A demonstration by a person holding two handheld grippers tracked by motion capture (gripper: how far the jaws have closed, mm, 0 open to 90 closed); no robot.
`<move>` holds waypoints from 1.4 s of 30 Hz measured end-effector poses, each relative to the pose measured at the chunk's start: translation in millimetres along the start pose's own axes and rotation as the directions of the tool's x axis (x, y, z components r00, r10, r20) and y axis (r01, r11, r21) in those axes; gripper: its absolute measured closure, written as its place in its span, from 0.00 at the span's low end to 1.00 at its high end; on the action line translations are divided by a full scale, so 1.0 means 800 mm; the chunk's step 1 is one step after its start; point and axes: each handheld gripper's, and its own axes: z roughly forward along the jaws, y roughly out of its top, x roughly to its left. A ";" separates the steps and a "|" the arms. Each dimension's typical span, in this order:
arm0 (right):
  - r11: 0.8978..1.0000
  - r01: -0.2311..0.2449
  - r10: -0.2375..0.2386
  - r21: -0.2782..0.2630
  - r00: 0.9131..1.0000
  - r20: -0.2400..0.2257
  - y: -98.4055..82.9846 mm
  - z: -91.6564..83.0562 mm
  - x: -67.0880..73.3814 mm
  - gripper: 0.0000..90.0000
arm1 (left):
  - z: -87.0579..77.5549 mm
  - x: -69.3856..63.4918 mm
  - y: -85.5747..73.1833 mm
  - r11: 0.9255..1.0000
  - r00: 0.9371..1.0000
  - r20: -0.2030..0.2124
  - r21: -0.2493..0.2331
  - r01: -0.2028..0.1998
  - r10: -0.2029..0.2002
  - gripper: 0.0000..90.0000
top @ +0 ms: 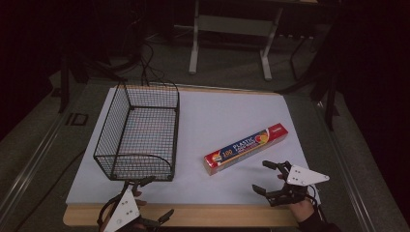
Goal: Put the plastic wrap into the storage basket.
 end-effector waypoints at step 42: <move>0.911 0.089 -0.007 0.402 0.980 -0.199 0.044 0.026 -0.054 0.12 | 0.004 -0.010 0.001 1.000 0.999 0.038 -0.013 0.004 -0.003 0.02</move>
